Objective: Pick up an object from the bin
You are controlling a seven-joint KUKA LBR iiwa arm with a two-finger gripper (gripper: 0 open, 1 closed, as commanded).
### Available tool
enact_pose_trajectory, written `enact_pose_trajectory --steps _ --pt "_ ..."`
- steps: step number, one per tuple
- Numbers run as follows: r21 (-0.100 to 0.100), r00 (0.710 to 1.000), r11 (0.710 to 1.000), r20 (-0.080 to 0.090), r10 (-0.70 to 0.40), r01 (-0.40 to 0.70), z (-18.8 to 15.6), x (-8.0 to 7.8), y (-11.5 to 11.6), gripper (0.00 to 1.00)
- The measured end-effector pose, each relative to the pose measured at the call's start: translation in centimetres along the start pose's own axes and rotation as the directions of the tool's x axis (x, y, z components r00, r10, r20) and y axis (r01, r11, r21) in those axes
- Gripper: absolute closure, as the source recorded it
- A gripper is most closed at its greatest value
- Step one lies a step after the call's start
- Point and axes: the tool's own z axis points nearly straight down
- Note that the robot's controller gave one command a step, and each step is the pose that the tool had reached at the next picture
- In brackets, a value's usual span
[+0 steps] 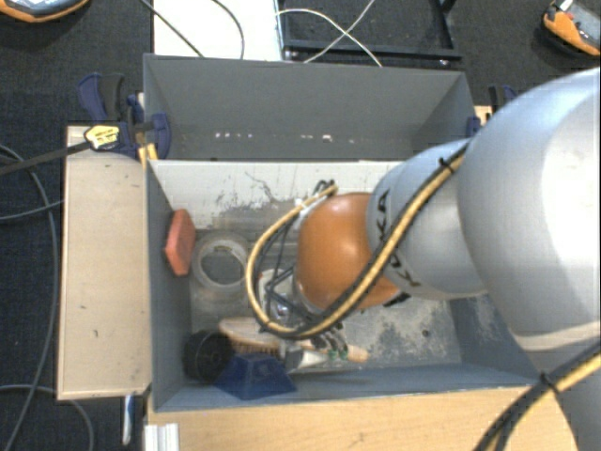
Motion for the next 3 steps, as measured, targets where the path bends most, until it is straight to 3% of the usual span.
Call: enact_pose_trajectory --steps 1,2,3 --pt "0.000 1.000 1.000 0.000 0.001 -0.001 -0.5 0.0 0.0 1.00" --pt "0.003 1.000 1.000 -0.011 0.002 -0.002 -2.0 0.3 -0.1 1.00" --pt "0.003 1.000 1.000 -0.010 0.002 -0.002 -4.8 0.2 -0.1 1.00"
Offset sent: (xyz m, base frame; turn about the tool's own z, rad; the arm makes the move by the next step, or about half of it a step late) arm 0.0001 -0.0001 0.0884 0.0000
